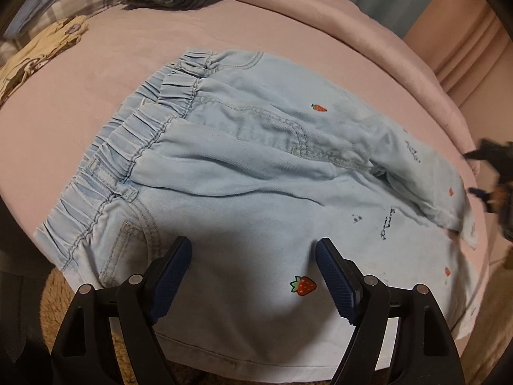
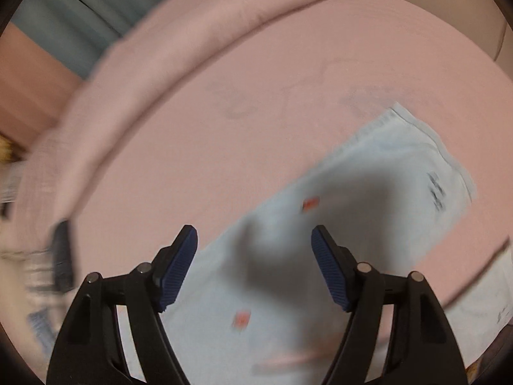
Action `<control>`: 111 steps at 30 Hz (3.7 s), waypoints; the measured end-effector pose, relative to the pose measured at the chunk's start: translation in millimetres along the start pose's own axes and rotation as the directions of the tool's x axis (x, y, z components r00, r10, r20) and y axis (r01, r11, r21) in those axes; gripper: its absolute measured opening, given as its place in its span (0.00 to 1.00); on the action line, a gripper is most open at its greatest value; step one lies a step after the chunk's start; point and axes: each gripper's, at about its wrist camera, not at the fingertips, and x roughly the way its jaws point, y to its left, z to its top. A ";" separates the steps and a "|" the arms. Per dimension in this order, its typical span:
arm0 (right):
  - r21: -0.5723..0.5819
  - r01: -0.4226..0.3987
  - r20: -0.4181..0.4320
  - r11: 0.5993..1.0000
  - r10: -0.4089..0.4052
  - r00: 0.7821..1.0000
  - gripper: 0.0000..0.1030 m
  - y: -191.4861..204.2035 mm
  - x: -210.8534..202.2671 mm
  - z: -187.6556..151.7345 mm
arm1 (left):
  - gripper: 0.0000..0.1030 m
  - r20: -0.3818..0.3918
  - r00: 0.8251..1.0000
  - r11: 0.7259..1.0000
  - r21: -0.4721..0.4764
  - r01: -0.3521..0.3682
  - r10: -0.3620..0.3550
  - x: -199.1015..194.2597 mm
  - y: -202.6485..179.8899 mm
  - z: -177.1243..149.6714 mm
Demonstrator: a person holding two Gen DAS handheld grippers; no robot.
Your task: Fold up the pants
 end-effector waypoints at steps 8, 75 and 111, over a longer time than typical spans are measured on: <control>-0.142 0.233 0.035 0.962 -0.230 0.972 0.67 29.2 70.7 9.8 | 0.78 0.051 0.996 0.991 -0.113 0.074 -0.068 -15.1 29.7 -1.5; -0.240 0.166 0.262 0.956 -0.101 0.960 0.58 -118.1 -104.0 -157.4 | 0.50 -0.014 0.987 0.943 -0.297 0.151 -0.163 -54.1 68.8 29.2; 0.063 -0.098 0.248 0.993 0.079 0.965 0.11 -211.5 -99.3 -99.2 | 0.17 -0.090 0.986 0.961 -0.252 0.118 -0.144 -46.5 84.9 27.3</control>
